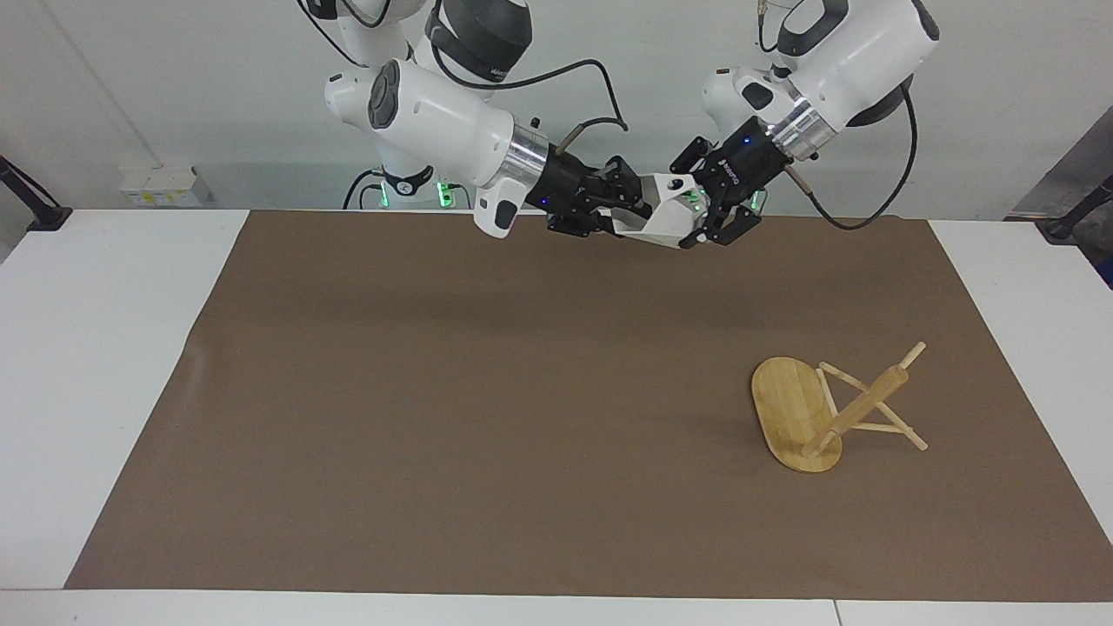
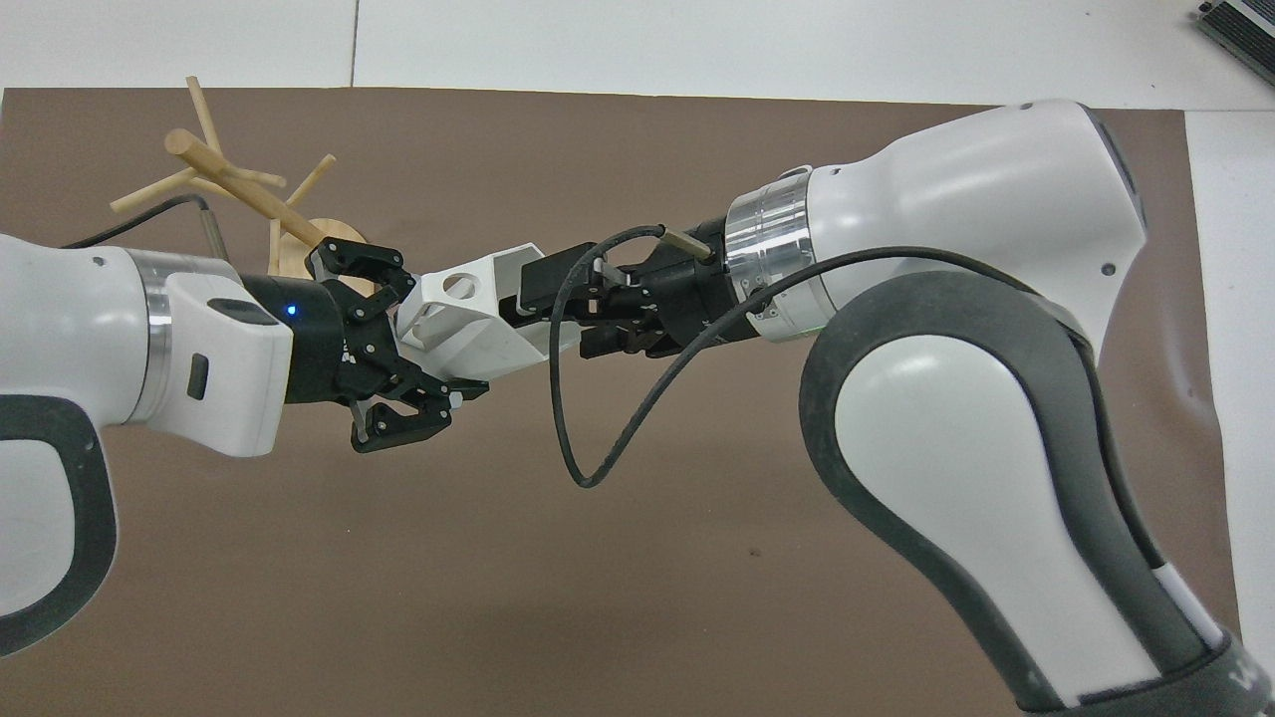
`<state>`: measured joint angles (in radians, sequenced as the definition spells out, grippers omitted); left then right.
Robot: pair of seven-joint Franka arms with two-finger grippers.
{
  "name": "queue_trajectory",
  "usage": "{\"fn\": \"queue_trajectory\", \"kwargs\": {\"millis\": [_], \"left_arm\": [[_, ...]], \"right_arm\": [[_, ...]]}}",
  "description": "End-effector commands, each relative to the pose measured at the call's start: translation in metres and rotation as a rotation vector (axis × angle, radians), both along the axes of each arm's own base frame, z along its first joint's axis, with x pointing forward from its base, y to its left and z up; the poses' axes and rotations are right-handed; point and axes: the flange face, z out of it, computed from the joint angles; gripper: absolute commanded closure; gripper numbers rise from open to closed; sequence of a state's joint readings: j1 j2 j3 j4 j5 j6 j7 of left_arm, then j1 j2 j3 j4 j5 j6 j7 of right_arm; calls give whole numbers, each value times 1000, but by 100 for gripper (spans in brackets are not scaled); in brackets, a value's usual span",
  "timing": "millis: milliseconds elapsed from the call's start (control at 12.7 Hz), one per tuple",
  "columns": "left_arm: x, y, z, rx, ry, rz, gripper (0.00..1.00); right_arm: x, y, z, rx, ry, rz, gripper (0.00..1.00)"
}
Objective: Hang cup on rack
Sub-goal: 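Pull the cup back with the left gripper while the right gripper withdraws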
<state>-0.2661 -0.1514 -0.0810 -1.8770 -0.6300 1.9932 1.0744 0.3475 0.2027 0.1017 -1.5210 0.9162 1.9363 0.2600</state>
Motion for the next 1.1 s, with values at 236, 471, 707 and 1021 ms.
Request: {"fn": "queue_trajectory", "kwargs": {"millis": [236,471,707,1021], "left_arm": [[1,14,-9,99,85,183,100],[4,27,-27,152,161,319,100],[19,47,-54,212,158,390,100],[42,63,-87,208,253,556,100]], "right_arm": [[-12,-18,24,-171,-134,20,0],[-7,-55,35,-295,-196,2,0],[11,-108,32,-530,-282,-32,0],[24,-224,55,-654,-300,-154,0]]}}
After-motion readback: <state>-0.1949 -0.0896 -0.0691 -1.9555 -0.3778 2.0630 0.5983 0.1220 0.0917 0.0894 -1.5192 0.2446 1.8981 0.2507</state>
